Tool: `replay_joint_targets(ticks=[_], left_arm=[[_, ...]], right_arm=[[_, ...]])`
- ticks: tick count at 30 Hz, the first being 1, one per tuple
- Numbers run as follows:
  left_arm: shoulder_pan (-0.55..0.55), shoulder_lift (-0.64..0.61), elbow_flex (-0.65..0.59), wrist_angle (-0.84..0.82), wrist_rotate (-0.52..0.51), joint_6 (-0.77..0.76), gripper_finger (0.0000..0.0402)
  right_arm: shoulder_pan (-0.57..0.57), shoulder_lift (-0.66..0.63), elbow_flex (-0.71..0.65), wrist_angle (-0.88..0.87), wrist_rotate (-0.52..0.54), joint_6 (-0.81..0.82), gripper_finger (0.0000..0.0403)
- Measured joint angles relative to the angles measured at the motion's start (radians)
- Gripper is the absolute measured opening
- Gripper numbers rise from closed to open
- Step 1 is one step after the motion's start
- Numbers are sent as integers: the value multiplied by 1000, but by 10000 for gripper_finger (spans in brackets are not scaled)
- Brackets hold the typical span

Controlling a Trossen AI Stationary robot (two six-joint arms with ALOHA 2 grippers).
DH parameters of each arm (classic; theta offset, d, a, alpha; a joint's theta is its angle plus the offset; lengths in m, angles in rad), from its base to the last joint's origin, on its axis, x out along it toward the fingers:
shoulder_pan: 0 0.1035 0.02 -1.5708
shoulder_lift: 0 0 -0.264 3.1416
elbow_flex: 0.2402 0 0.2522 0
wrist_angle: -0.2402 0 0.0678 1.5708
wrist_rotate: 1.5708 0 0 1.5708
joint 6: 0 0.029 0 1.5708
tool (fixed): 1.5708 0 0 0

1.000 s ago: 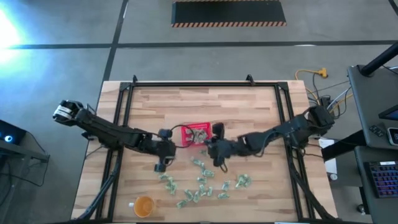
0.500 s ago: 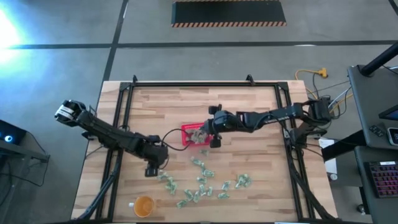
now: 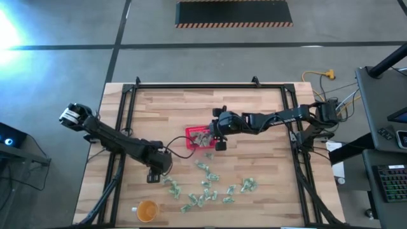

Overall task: Pick and place items into bin
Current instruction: Put the stevia packet into the red bin

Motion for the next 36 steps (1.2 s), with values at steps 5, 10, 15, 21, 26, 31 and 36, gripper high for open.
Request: replay_joint_targets(ticks=[5, 10, 15, 21, 26, 31, 36], left_arm=[[0, 79, 0, 1, 0, 20, 183], [0, 123, 0, 1, 5, 21, 180], [0, 142, 0, 2, 5, 39, 148], [0, 145, 1, 2, 5, 48, 64], [-1, 125, 0, 4, -3, 46, 7], [-1, 113, 14, 2, -43, 52, 2], [2, 109, 43, 2, -94, 73, 1]], right_arm=[[16, 0, 0, -10, 0, 4, 119], [38, 0, 0, -39, -1, 3, 118], [53, 0, 0, -87, 0, 8, 109], [66, 0, 0, -155, 0, 37, 99], [74, 0, 0, -207, 0, 59, 91], [92, 0, 0, -253, 0, 80, 84], [120, 0, 0, -299, 0, 94, 82]])
